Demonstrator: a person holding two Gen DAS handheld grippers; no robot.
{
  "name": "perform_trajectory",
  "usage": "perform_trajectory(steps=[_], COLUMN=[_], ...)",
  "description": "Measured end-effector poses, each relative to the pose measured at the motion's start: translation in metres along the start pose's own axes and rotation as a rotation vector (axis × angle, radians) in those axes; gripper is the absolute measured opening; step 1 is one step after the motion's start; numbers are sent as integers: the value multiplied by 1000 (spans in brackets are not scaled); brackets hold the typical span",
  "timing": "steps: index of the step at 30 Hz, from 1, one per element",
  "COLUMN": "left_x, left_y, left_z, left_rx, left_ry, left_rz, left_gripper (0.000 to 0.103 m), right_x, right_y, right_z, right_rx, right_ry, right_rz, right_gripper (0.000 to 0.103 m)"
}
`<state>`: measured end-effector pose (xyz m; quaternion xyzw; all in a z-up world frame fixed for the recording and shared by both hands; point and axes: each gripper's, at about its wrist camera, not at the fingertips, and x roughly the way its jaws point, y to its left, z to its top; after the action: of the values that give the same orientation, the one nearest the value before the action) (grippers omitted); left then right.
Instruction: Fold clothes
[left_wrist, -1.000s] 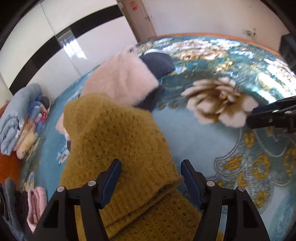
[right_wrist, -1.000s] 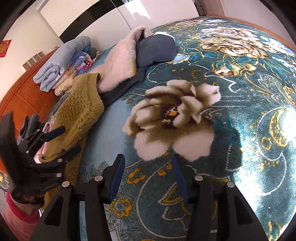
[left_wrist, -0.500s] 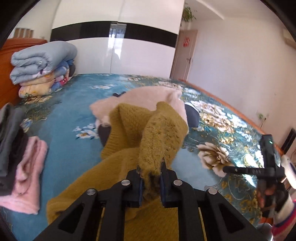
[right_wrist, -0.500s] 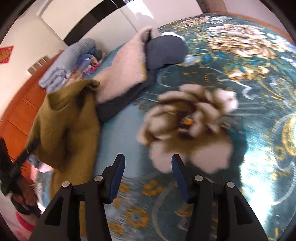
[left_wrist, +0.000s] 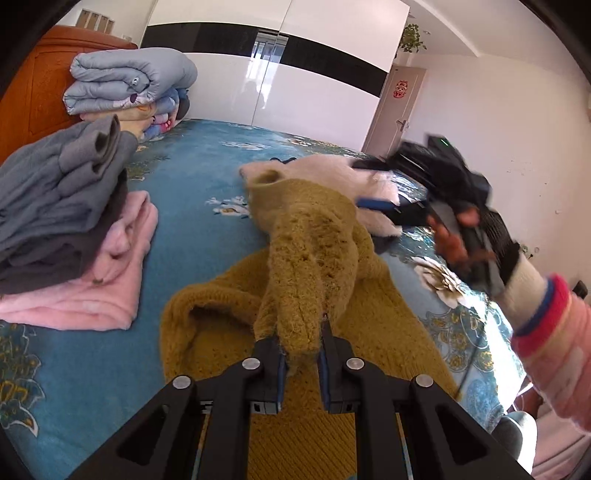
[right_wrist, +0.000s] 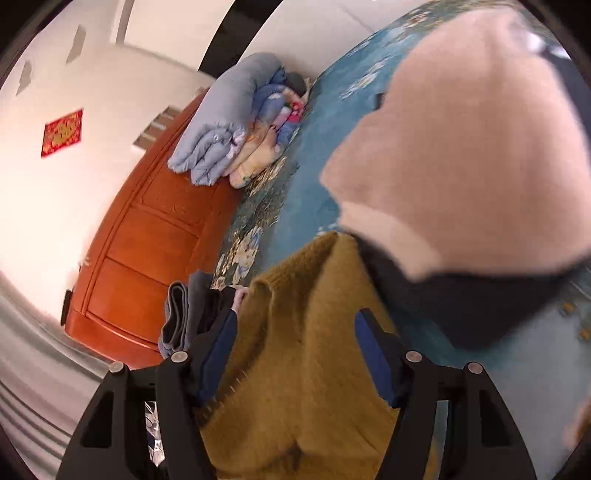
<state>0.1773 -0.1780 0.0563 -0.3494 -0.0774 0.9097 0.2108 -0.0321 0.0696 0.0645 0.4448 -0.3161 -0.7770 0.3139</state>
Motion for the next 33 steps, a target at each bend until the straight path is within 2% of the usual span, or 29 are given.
perform_trajectory(steps=[4,8,12,17,20,22,24,27,29,30,31,33], left_x=[4,8,14,14,11,10,9,8,7,6,5,3], left_y=[-2,1,5,11,13,15,16,16,14,13,12,10], left_z=[-6,-14,-25,-31,-35,-38,-40,-42,-42,-42,-42,-41], left_rx=[-5,-34,-60,-91,-105,-111,-118,-124,-125,-124,-123,-116], left_ry=[19,48,77,76,73,76,78,78,76,75,77,79], left_rz=[-41,-93,-121,-146,-154,-158,-161,-164,-160,-152,-140,-109], left_gripper=[14,14,14,14,14,14,14,14,14,14,14,14], right_x=[56,114,173,234,261,271,273,261,250,241,230,194], right_y=[28,49,88,118,122,114,108,99,93,88,84,76], right_z=[27,27,-1,-52,-76,-86,-91,-85,-79,-73,-66,-46], right_rx=[-42,-100,-366,-650,-792,-835,-856,-822,-784,-749,-700,-555], right_ry=[89,223,380,553,602,636,642,591,549,523,492,411], right_rz=[-87,-211,-398,-563,-702,-793,-849,-900,-929,-927,-899,-767], right_gripper=[67,67,67,67,68,68,68,66,46,26,24,18])
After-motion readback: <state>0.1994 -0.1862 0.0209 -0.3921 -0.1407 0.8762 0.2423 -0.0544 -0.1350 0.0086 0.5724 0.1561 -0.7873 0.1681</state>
